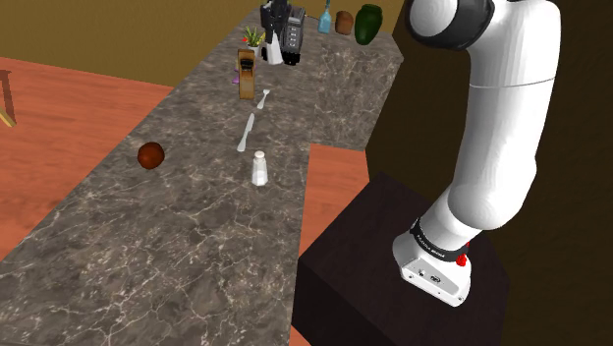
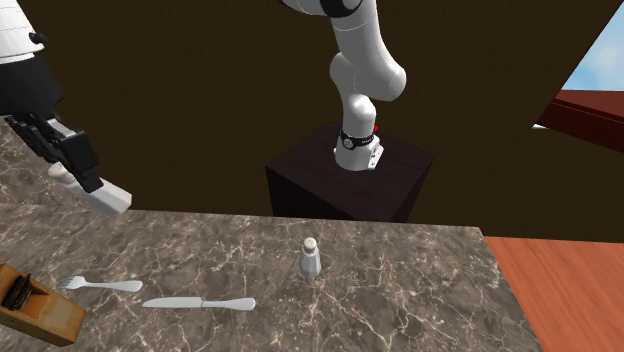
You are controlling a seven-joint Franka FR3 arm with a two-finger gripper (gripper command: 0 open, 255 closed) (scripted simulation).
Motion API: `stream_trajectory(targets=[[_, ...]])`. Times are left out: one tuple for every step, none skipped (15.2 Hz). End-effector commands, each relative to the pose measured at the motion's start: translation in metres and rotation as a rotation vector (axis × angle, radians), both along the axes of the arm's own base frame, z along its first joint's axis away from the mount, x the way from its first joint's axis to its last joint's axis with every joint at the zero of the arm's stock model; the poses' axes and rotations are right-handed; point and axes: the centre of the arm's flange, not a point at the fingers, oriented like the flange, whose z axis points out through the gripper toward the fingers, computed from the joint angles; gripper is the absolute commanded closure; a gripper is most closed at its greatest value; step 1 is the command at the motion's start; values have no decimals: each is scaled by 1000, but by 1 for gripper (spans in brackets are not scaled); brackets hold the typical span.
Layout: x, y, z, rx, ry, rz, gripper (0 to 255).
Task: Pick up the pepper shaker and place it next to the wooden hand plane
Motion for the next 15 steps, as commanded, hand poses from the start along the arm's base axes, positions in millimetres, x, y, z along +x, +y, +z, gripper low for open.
stream_trajectory(targets=[[0, 0, -10, 0, -1, 0, 255], [0, 0, -16, 0, -1, 0, 255], [0, 0, -21, 0, -1, 0, 255], [0, 0, -26, 0, -1, 0, 255], [0, 0, -32, 0, -1, 0, 255], [0, 0, -37, 0, -1, 0, 255], [0, 0, -42, 0, -1, 0, 255], [0, 0, -47, 0, -1, 0, 255], [0, 0, -53, 0, -1, 0, 255], [0, 0, -58, 0, -1, 0, 255], [0, 0, -63, 0, -1, 0, 255], [0, 0, -68, 0, -1, 0, 255], [0, 0, -74, 0, -1, 0, 255], [0, 0, -79, 0, -1, 0, 255], [0, 0, -84, 0, -1, 0, 255]])
